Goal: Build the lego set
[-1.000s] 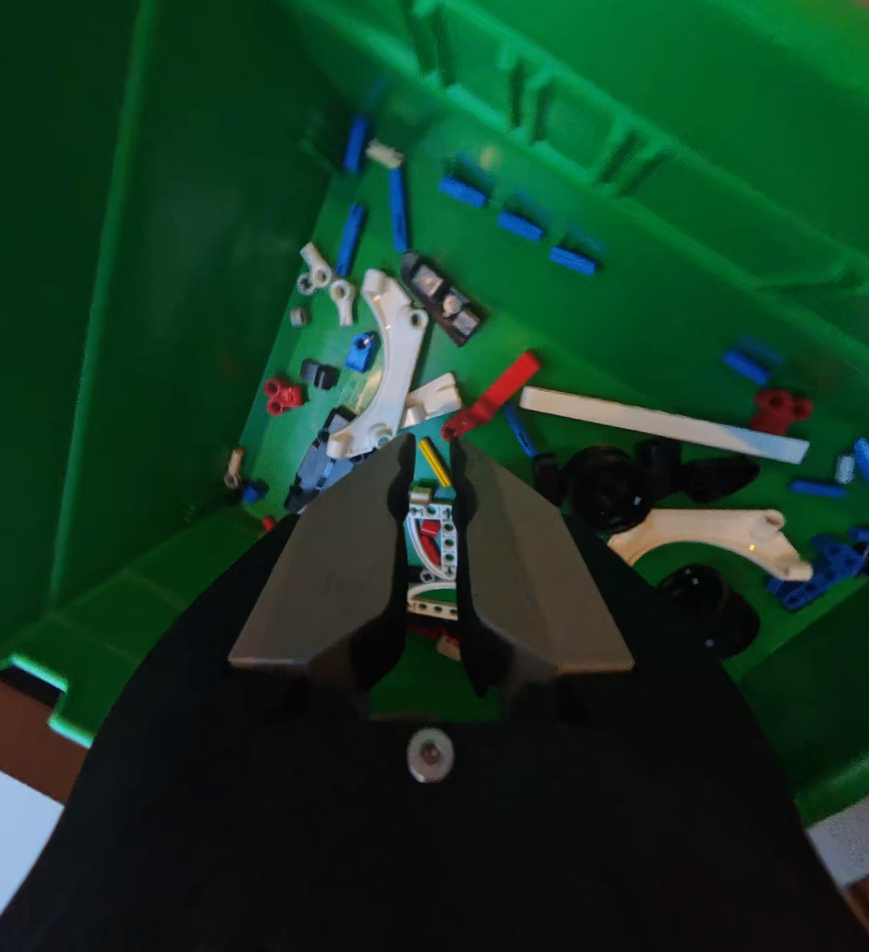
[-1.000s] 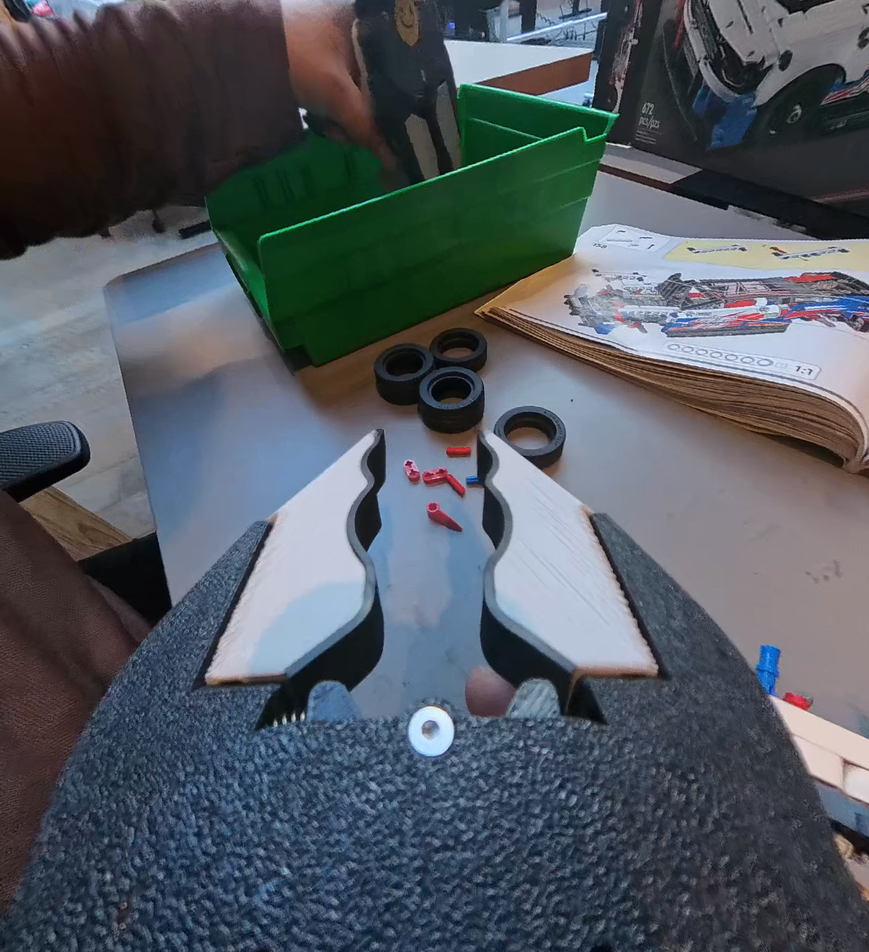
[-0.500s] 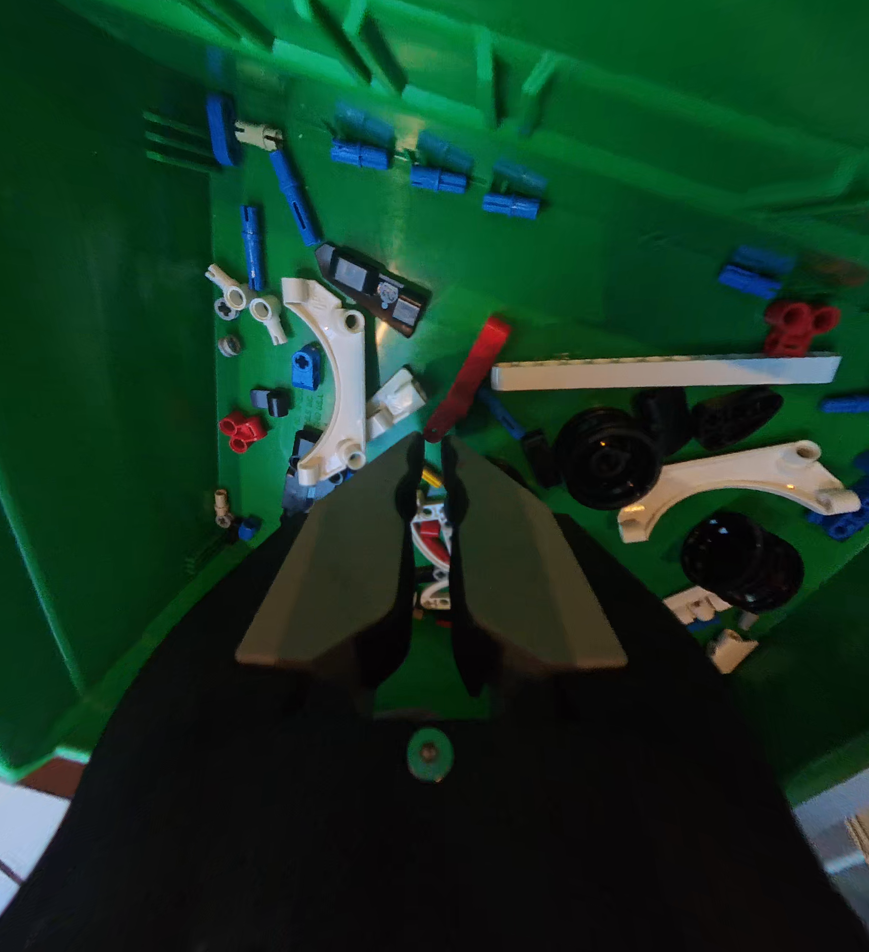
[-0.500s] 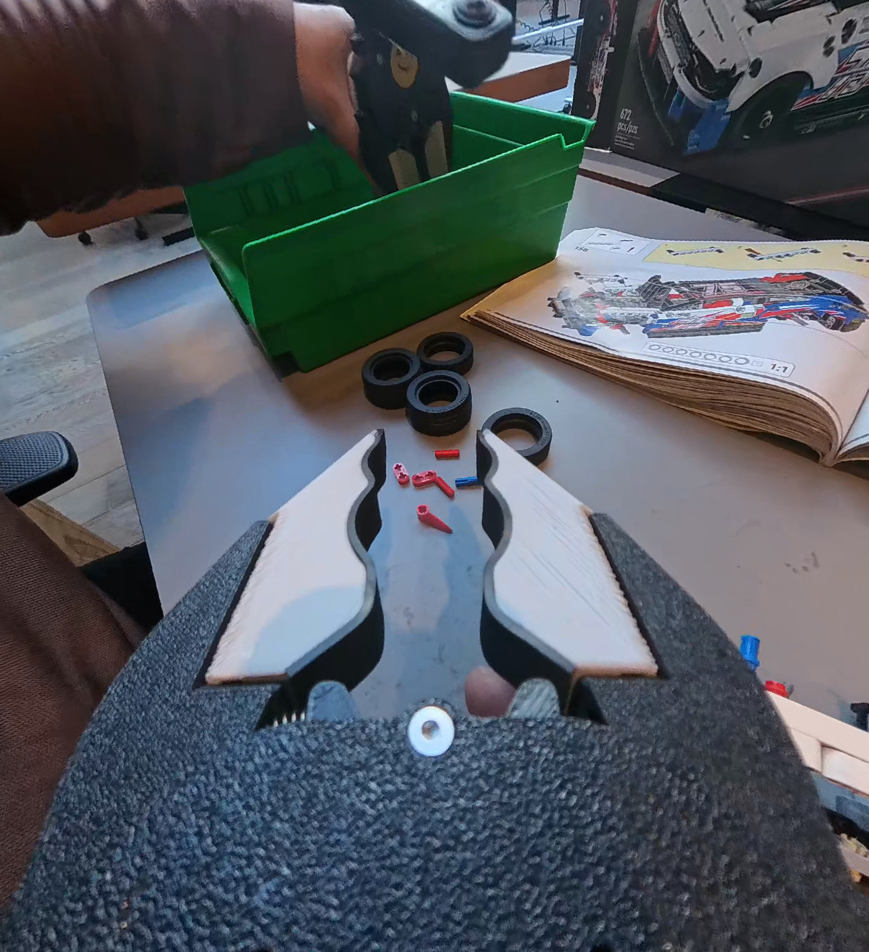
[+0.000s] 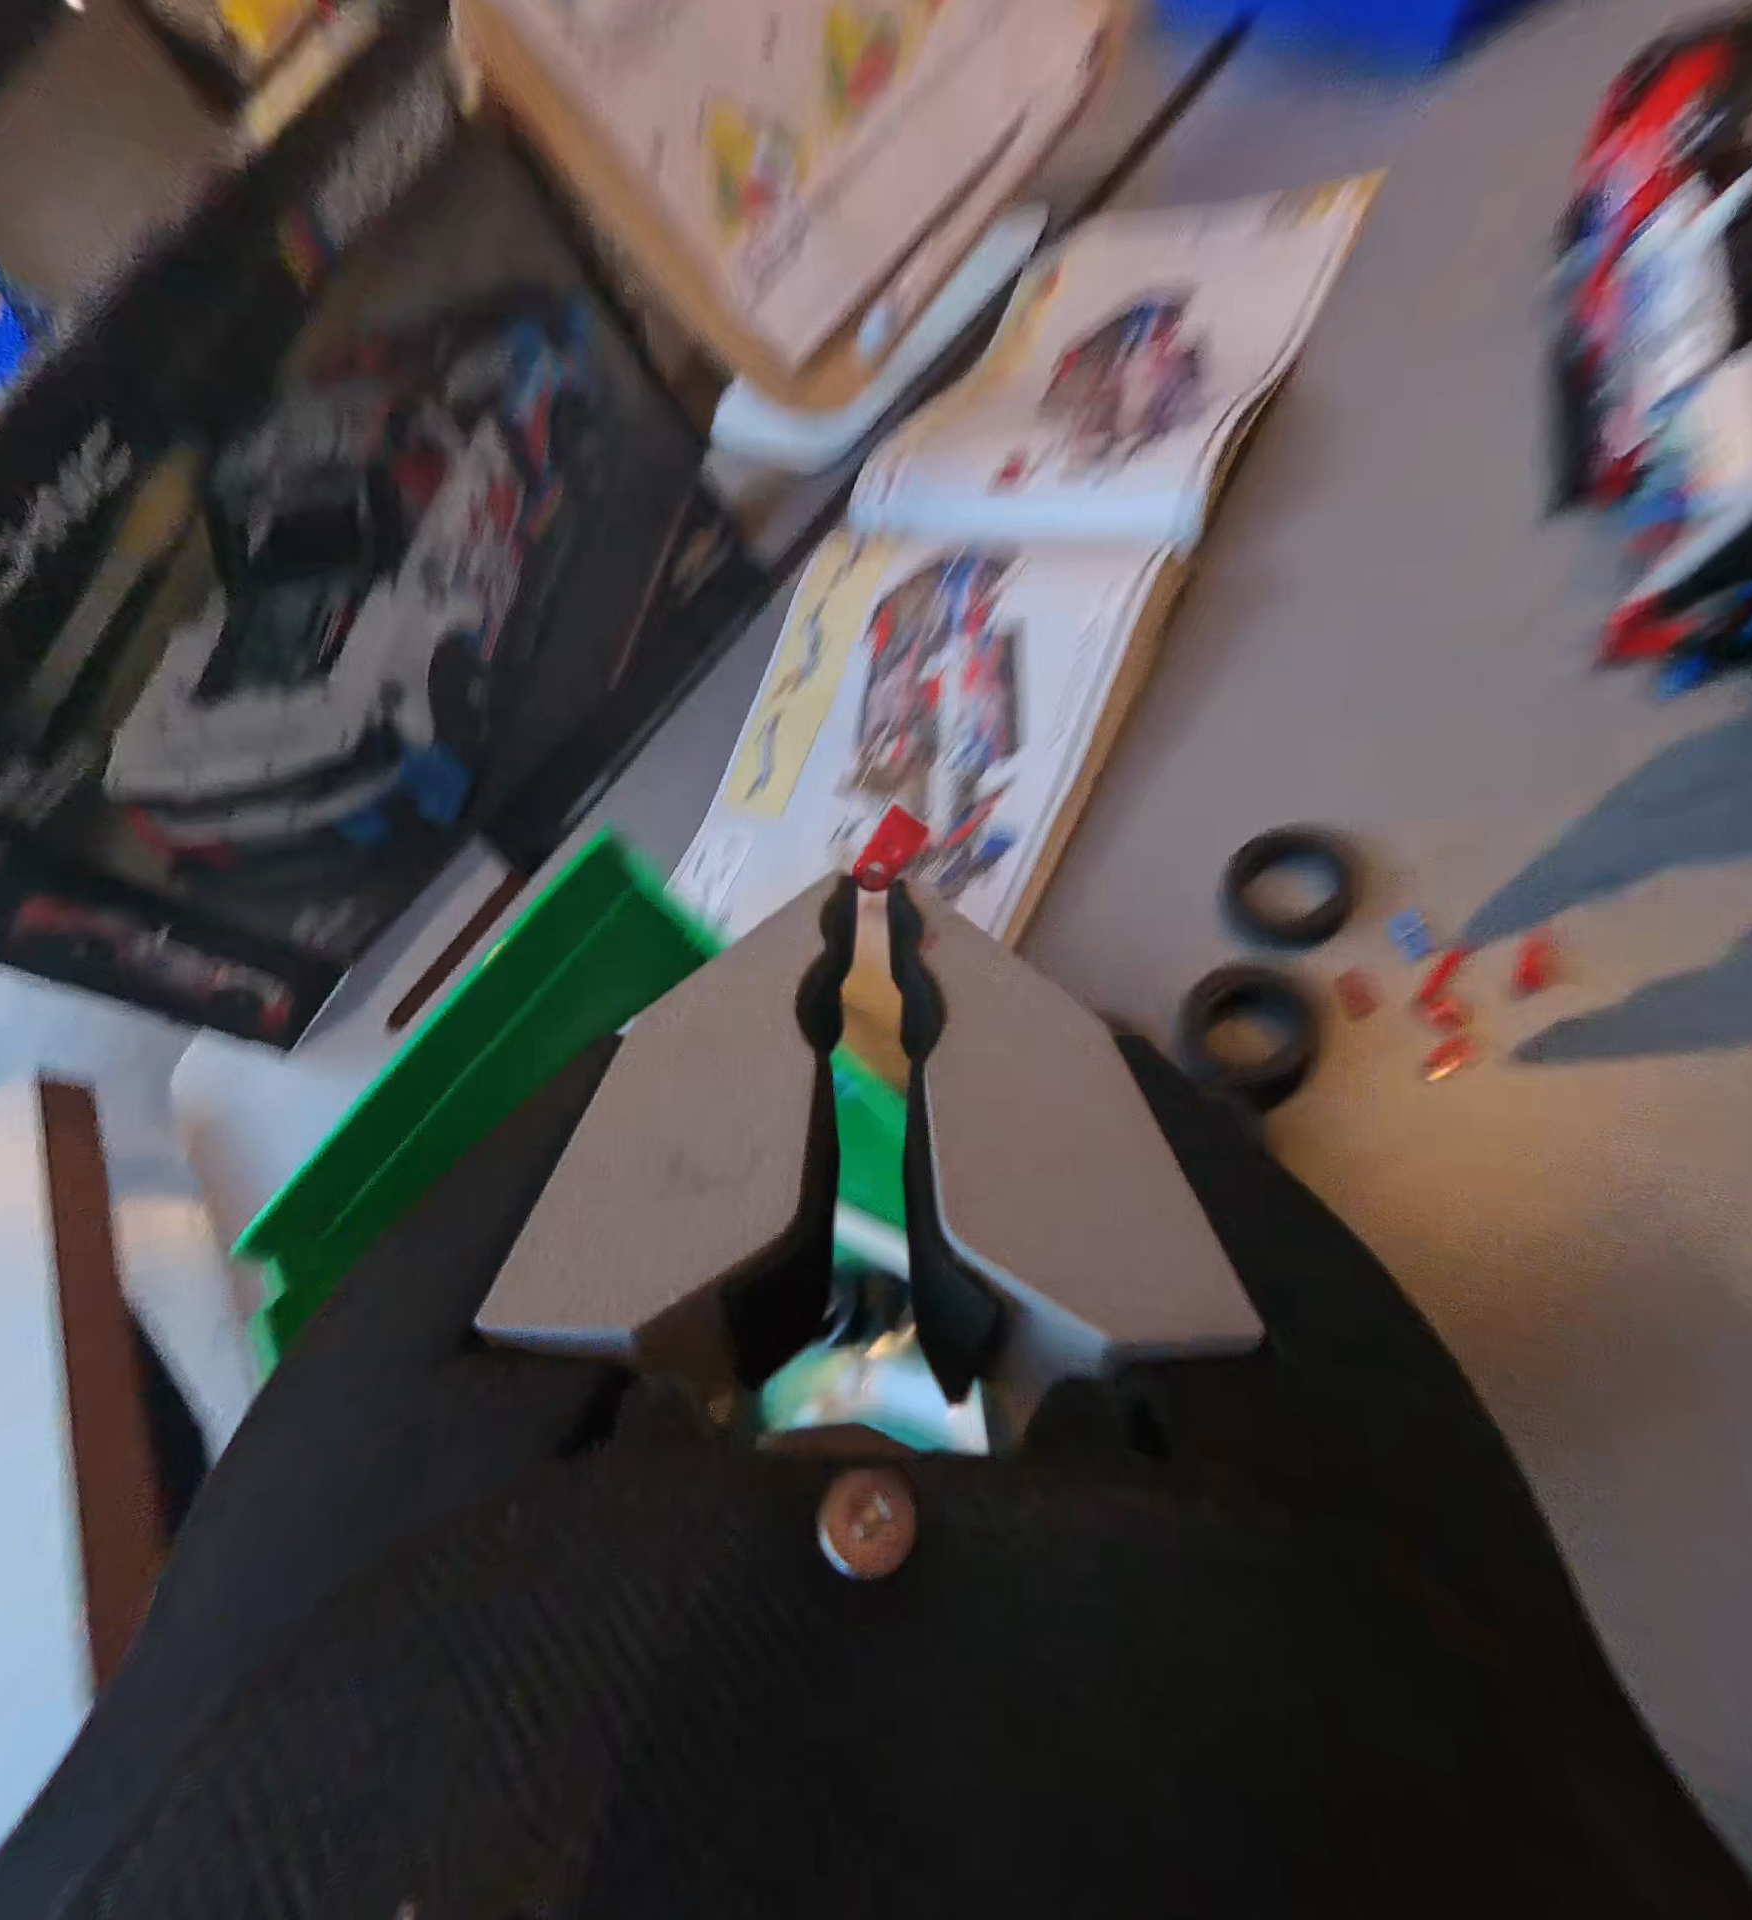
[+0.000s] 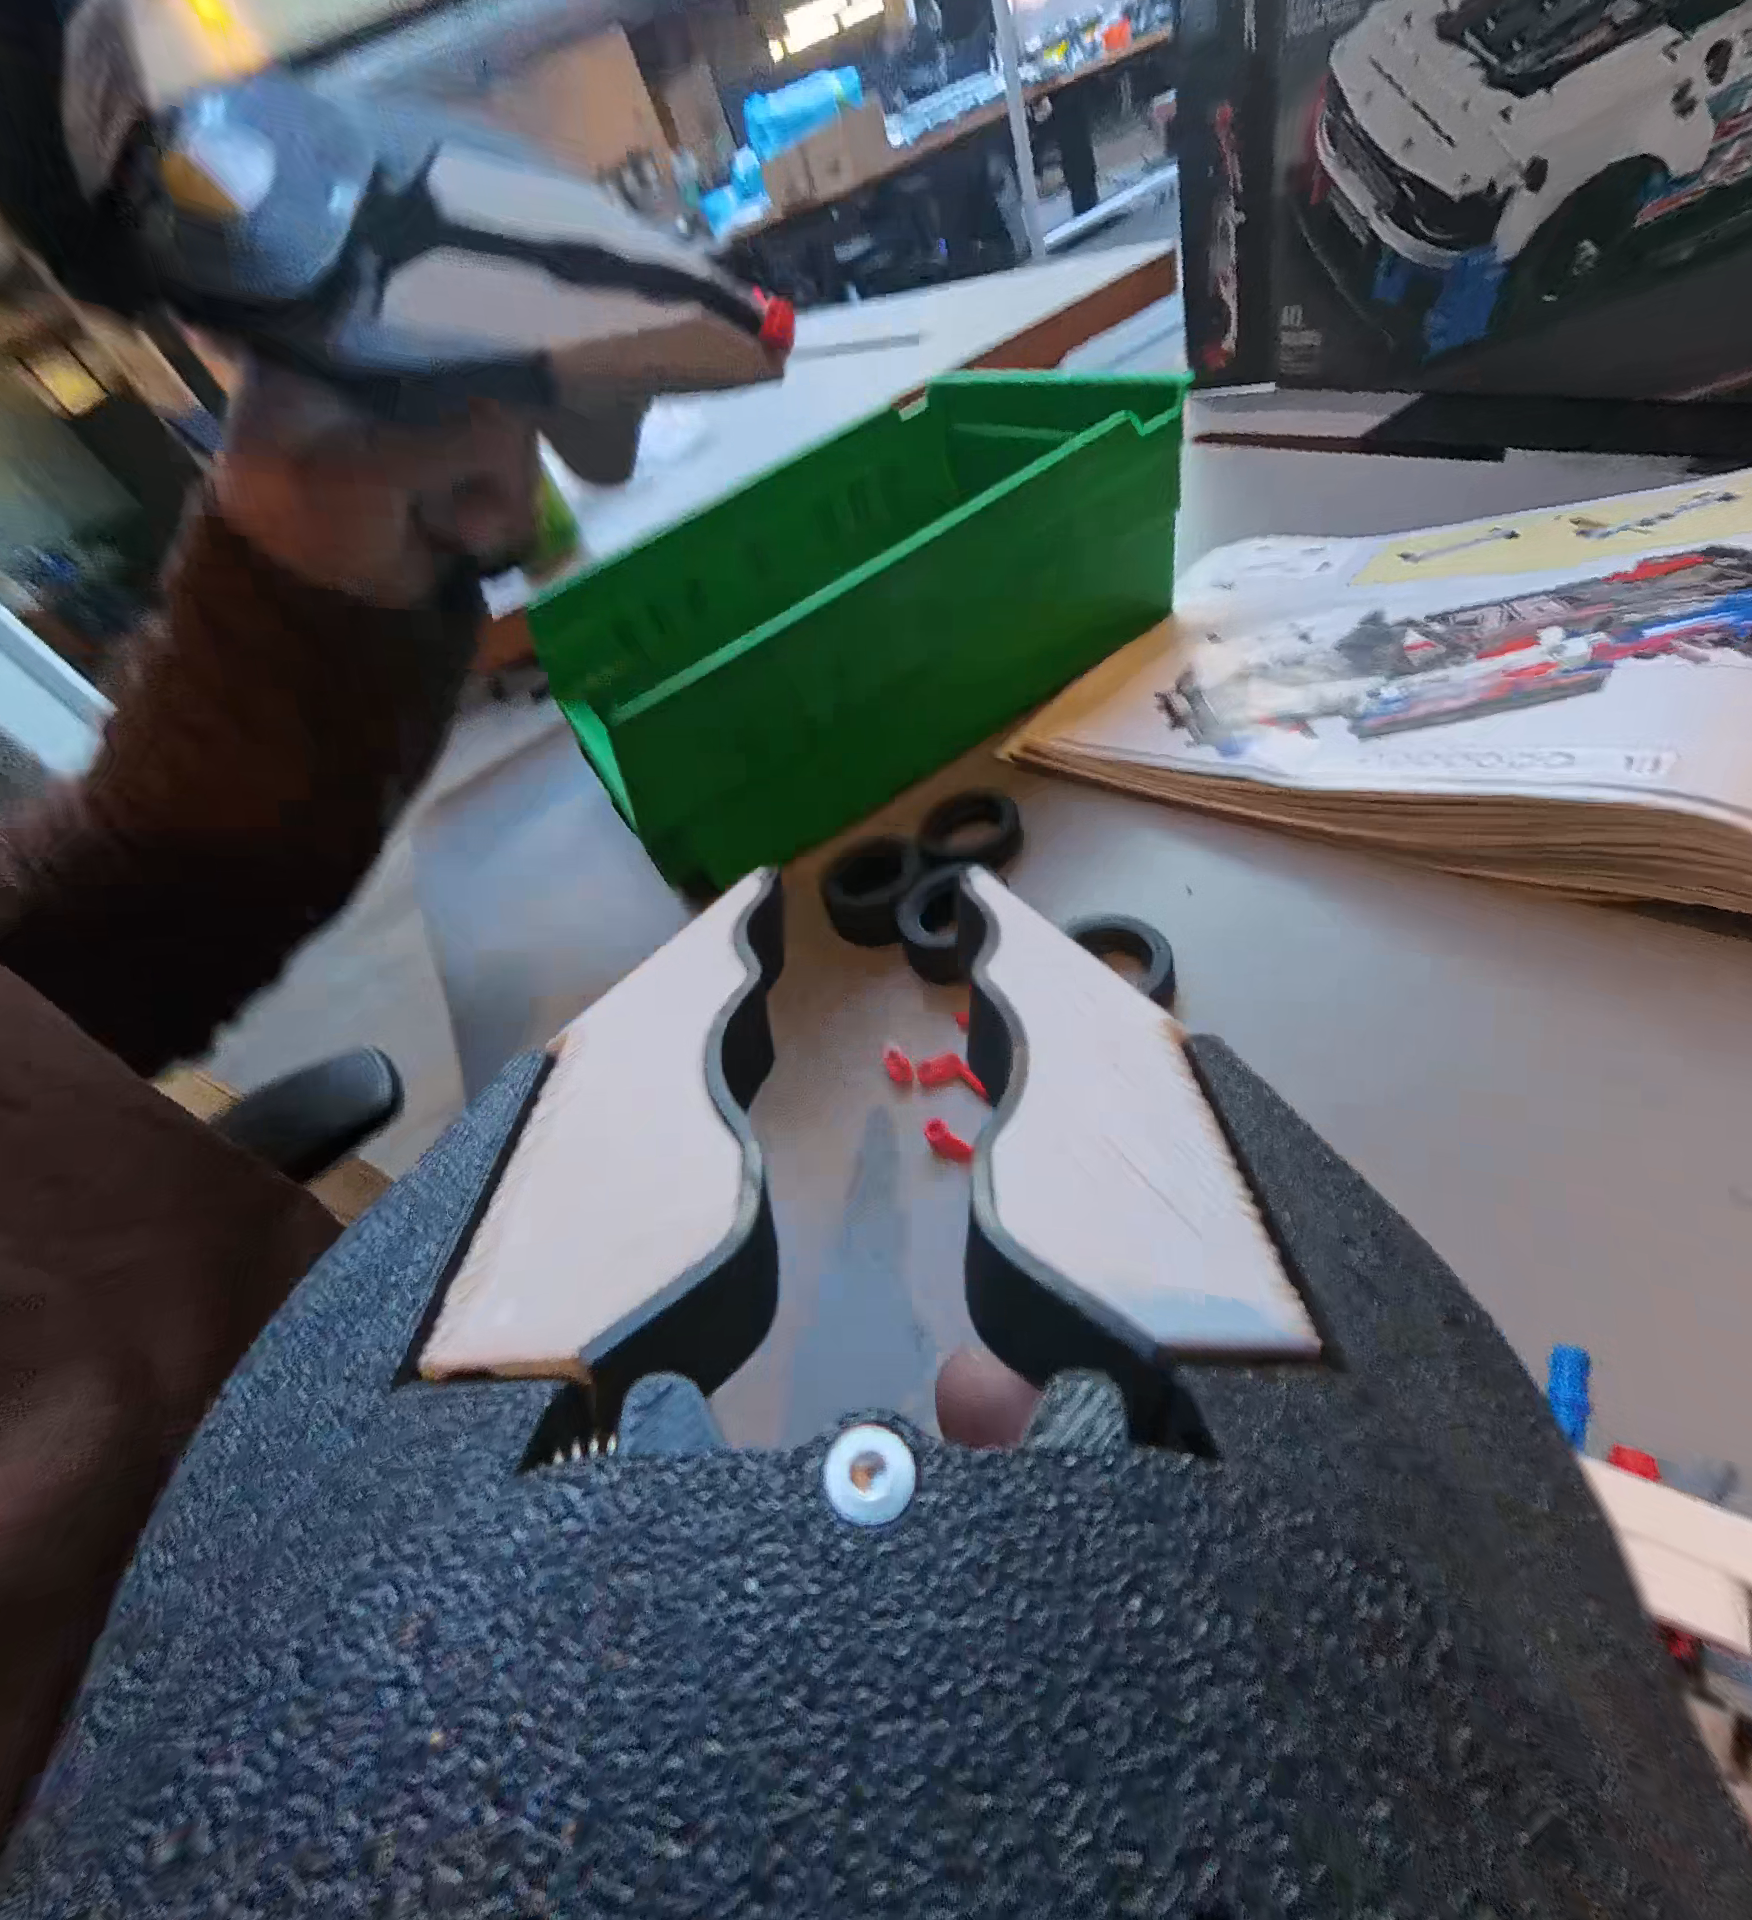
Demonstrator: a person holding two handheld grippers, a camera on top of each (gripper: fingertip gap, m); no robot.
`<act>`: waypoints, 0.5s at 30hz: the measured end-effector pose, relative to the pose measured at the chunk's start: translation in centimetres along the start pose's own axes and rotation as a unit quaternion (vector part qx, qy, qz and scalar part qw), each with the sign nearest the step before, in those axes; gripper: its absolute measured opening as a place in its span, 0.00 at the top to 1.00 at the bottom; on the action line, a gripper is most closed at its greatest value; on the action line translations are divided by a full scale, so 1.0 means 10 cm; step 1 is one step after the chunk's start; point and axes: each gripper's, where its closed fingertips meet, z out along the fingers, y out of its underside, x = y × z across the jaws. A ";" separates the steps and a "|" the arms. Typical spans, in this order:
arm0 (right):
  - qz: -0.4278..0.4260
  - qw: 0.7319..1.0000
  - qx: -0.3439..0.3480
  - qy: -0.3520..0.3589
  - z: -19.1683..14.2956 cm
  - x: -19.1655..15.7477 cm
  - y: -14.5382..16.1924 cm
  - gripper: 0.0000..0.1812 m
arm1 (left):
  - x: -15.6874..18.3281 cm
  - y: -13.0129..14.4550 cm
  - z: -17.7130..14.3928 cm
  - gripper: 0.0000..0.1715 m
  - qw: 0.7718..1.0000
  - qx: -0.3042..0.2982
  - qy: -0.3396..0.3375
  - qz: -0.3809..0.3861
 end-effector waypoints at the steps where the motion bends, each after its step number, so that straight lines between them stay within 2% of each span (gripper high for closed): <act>1: 0.011 1.000 0.011 -0.007 -0.01 0.00 -0.10 0.83 | 0.20 -0.20 -0.03 0.98 0.999 0.038 0.016 -0.005; 4: 0.017 0.999 0.045 -0.023 -0.03 -0.06 -0.45 0.85 | 0.73 -0.62 -0.06 0.98 0.987 0.139 0.069 -0.047; 8: -0.005 0.998 0.055 -0.036 -0.02 -0.16 -0.73 0.86 | 1.03 -0.70 0.10 0.98 0.972 0.184 0.087 -0.118; 12: -0.020 0.999 0.048 -0.010 -0.02 -0.11 -0.74 0.87 | 1.09 -0.76 0.12 0.98 0.962 0.215 0.083 -0.148; 15: -0.014 0.999 0.047 -0.017 -0.01 -0.14 -0.73 0.88 | 1.10 -0.76 0.09 0.98 0.964 0.231 0.053 -0.118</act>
